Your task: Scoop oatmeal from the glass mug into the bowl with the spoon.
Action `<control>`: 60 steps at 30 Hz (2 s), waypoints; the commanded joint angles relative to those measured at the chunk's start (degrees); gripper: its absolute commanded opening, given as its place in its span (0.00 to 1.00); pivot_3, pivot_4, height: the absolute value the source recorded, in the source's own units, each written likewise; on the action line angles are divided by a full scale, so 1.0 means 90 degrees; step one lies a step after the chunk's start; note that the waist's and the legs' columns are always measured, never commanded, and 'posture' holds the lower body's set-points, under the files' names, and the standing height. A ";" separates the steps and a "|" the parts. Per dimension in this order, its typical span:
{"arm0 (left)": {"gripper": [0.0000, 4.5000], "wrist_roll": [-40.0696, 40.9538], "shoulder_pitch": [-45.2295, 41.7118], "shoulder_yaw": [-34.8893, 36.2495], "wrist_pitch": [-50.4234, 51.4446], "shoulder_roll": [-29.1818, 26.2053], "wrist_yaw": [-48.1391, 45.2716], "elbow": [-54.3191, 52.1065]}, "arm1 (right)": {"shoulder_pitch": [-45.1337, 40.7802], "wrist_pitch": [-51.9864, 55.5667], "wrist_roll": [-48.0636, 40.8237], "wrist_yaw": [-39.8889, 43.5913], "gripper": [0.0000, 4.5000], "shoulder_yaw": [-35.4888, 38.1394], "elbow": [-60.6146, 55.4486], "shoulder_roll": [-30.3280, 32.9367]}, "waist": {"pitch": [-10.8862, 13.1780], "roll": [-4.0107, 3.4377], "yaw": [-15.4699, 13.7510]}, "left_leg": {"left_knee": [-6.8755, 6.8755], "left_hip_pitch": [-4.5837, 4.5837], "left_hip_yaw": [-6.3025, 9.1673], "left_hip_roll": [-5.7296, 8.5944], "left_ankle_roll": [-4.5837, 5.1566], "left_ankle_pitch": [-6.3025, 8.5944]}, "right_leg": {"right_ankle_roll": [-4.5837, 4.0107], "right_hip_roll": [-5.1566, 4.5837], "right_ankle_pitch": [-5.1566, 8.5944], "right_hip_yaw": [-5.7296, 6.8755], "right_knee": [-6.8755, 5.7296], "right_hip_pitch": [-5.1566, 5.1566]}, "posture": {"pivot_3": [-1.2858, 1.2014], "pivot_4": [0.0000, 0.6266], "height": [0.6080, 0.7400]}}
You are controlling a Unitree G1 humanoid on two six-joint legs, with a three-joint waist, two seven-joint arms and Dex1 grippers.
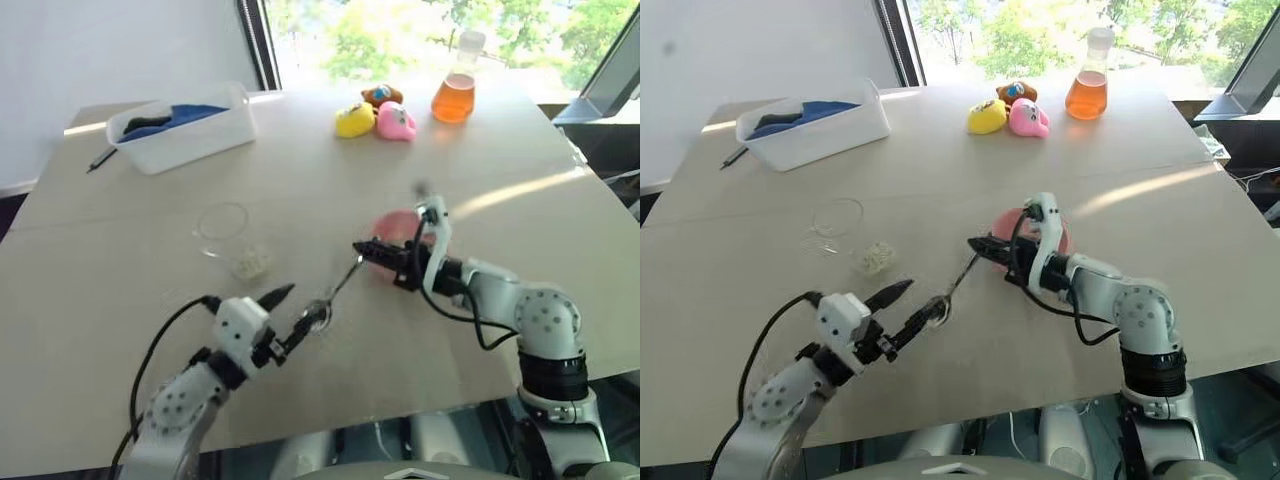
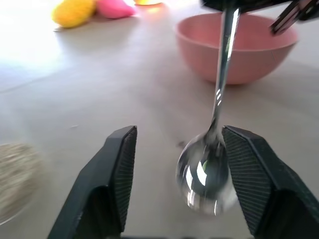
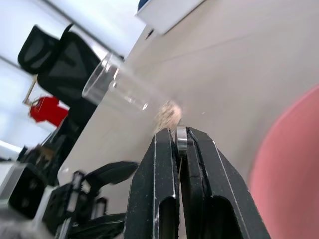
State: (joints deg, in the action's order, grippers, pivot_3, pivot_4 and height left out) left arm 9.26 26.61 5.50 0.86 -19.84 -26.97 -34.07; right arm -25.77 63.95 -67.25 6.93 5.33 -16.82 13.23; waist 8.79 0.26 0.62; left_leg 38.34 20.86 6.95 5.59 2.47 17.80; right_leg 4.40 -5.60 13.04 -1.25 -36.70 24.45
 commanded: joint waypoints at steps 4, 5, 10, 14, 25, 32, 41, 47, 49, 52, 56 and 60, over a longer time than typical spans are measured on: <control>0.59 -0.0236 0.0147 0.1793 -0.0701 0.0420 0.1241 0.0344 | -0.0223 -0.0131 -0.0067 0.0046 0.00 0.0204 0.0073 0.0013 | -0.0001 -0.0001 -0.0026 | 0.0001 -0.0001 0.0002 -0.0007 -0.0002 -0.0001 | 0.0000 0.0003 0.0000 0.0005 -0.0007 0.0000 | 0.52 0.24 1.00; 0.59 -0.0198 0.0098 0.1962 -0.0754 0.0381 0.1238 0.0518 | -0.0248 -0.0152 -0.0056 0.0038 0.00 0.0208 0.0099 -0.0002 | -0.0001 -0.0001 -0.0021 | 0.0002 -0.0003 0.0002 -0.0007 -0.0002 -0.0001 | 0.0000 0.0004 0.0000 0.0005 -0.0009 0.0000 | 0.52 0.24 1.00; 0.59 0.0661 -0.0420 0.2289 -0.0682 -0.0168 0.0428 0.1250 | -0.0365 -0.0196 -0.0007 0.0069 0.00 0.0164 0.0205 -0.0084 | -0.0001 0.0000 -0.0018 | 0.0004 0.0003 0.0004 -0.0003 -0.0003 -0.0002 | 0.0000 0.0004 0.0000 0.0010 -0.0008 0.0003 | 0.52 0.24 1.00; 0.59 0.1063 -0.0873 0.2158 -0.0498 -0.0755 -0.0359 0.1977 | -0.0433 -0.0213 0.0060 0.0129 0.00 0.0133 0.0276 -0.0123 | -0.0001 0.0000 0.0007 | 0.0005 0.0003 0.0005 -0.0001 -0.0003 -0.0002 | 0.0000 0.0004 0.0000 0.0010 -0.0009 0.0008 | 0.52 0.24 1.00; 0.59 0.1332 -0.2360 0.2281 -0.0400 -0.1458 -0.0930 0.3437 | -0.0558 -0.0133 -0.0364 -0.0029 0.00 0.0347 0.0011 -0.0143 | 0.0000 -0.0001 0.0039 | 0.0005 0.0008 0.0000 -0.0004 -0.0004 -0.0003 | -0.0001 0.0008 -0.0001 0.0000 -0.0012 0.0020 | 0.52 0.24 1.00; 0.59 0.1223 -0.2932 0.2036 -0.0449 -0.1548 -0.1091 0.4010 | -0.0562 -0.0218 -0.0408 -0.0185 0.00 0.0348 -0.0038 -0.0200 | 0.0000 0.0000 0.0031 | 0.0005 0.0010 -0.0001 -0.0004 -0.0004 -0.0003 | -0.0001 0.0008 -0.0001 0.0000 -0.0015 0.0025 | 0.52 0.24 1.00; 0.47 0.1138 -0.3476 0.1734 -0.0696 -0.1410 -0.1273 0.4637 | -0.0614 -0.0179 -0.0518 -0.0288 0.00 0.0421 -0.0053 -0.0029 | -0.0001 0.0001 0.0063 | 0.0007 0.0020 -0.0001 -0.0001 -0.0005 -0.0005 | 0.0000 0.0006 -0.0001 -0.0002 -0.0015 0.0030 | 0.52 0.24 1.00; 0.00 0.1151 -0.3448 0.1734 -0.0748 -0.1470 -0.1292 0.4726 | -0.0636 -0.0221 -0.0520 -0.0329 0.00 0.0373 -0.0046 -0.0049 | -0.0009 -0.0003 0.0046 | 0.0010 0.0010 0.0000 -0.0006 -0.0007 -0.0006 | 0.0000 0.0006 -0.0001 0.0000 -0.0020 0.0027 | 0.52 0.24 1.00; 0.00 0.1154 -0.3432 0.1718 -0.0747 -0.1484 -0.1278 0.4718 | -0.0640 -0.0234 -0.0501 -0.0324 0.00 0.0360 -0.0042 -0.0058 | -0.0012 -0.0011 0.0074 | 0.0009 0.0004 -0.0010 -0.0005 -0.0007 -0.0006 | 0.0000 0.0007 -0.0002 -0.0012 -0.0026 0.0023 | 0.52 0.24 1.00; 0.00 0.1123 -0.3419 0.1675 -0.0740 -0.1504 -0.1251 0.4693 | -0.0674 -0.0250 -0.0496 -0.0327 0.00 0.0355 -0.0030 -0.0066 | -0.0014 -0.0012 0.0072 | 0.0009 0.0001 -0.0013 -0.0008 -0.0007 -0.0006 | 0.0000 0.0011 -0.0002 -0.0016 -0.0034 0.0024 | 0.52 0.24 1.00; 0.00 0.1214 -0.3390 0.1578 -0.0487 -0.1412 -0.1171 0.4464 | -0.1017 -0.0355 -0.0481 -0.0380 0.00 0.0403 0.0046 -0.0080 | -0.0014 -0.0013 0.0077 | 0.0010 0.0001 -0.0015 -0.0007 -0.0007 -0.0006 | 0.0000 0.0011 -0.0002 -0.0018 -0.0036 0.0025 | 0.52 0.24 1.00; 0.00 0.1508 -0.3487 0.1409 0.0233 -0.1279 -0.0975 0.3846 | -0.1835 -0.0563 -0.0566 -0.0555 0.00 0.0576 0.0206 -0.0161 | -0.0013 -0.0016 0.0081 | 0.0010 0.0003 -0.0014 -0.0006 -0.0007 -0.0007 | 0.0000 0.0010 -0.0002 -0.0017 -0.0037 0.0027 | 0.52 0.24 1.00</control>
State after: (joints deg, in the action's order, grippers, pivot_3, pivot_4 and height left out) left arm 21.92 -4.87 19.86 0.09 -31.80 -35.95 3.04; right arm -39.60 60.87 -70.55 2.18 8.99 -14.16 12.25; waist 8.68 0.12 1.35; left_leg 38.43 20.90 6.85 5.53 2.41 17.74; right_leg 4.39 -5.51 13.02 -1.38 -37.02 24.70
